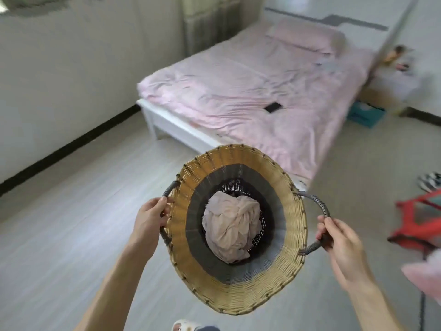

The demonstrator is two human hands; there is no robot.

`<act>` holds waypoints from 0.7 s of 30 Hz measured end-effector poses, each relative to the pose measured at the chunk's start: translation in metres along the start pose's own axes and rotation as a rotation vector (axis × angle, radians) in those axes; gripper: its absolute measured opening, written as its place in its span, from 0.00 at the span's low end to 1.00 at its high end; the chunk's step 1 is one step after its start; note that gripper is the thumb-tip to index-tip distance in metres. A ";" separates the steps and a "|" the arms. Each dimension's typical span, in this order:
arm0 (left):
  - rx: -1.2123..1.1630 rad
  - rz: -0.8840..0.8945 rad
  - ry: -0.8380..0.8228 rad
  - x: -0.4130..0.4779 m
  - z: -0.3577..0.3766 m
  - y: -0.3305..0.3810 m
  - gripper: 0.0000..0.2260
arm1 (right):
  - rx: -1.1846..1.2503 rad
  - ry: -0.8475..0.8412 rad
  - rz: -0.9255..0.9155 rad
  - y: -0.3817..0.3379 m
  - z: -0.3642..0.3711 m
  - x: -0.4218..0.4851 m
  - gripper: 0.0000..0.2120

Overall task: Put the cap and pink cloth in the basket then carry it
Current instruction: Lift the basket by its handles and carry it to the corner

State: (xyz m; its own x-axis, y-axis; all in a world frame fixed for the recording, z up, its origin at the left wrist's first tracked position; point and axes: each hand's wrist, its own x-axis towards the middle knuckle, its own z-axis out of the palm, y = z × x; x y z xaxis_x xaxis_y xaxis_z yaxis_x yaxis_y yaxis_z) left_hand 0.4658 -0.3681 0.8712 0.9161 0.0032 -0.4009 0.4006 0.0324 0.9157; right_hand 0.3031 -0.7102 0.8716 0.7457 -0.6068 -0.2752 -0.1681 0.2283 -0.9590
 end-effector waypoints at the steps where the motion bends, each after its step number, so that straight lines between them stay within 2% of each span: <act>1: 0.018 0.005 -0.057 -0.005 0.029 0.000 0.12 | 0.022 0.063 -0.016 -0.002 -0.030 -0.007 0.23; 4: 0.060 0.010 -0.185 -0.028 0.114 -0.007 0.12 | 0.034 0.251 -0.059 -0.004 -0.120 -0.025 0.22; 8: 0.120 0.025 -0.340 -0.070 0.221 -0.029 0.13 | 0.032 0.458 -0.112 0.001 -0.219 -0.056 0.40; 9: 0.132 0.017 -0.370 -0.082 0.245 -0.035 0.13 | 0.040 0.497 -0.125 0.002 -0.240 -0.063 0.41; 10: 0.140 0.007 -0.401 -0.093 0.268 -0.042 0.13 | 0.047 0.524 -0.123 0.003 -0.258 -0.068 0.37; 12: 0.164 -0.009 -0.468 -0.115 0.313 -0.053 0.13 | 0.071 0.562 -0.113 0.005 -0.294 -0.074 0.21; 13: 0.179 -0.015 -0.491 -0.123 0.332 -0.057 0.14 | 0.079 0.594 -0.108 0.008 -0.309 -0.074 0.16; 16: 0.216 -0.041 -0.537 -0.136 0.376 -0.069 0.14 | 0.152 0.658 -0.084 0.016 -0.351 -0.070 0.12; 21: 0.278 -0.056 -0.601 -0.130 0.438 -0.075 0.13 | 0.223 0.728 -0.075 0.031 -0.391 -0.048 0.12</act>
State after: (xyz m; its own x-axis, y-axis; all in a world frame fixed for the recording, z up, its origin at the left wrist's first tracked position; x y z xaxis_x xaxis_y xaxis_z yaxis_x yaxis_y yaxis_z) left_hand 0.3238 -0.8085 0.8676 0.7109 -0.5520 -0.4359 0.3632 -0.2426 0.8996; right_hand 0.0096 -0.9714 0.8281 0.1241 -0.9577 -0.2598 0.0580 0.2684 -0.9616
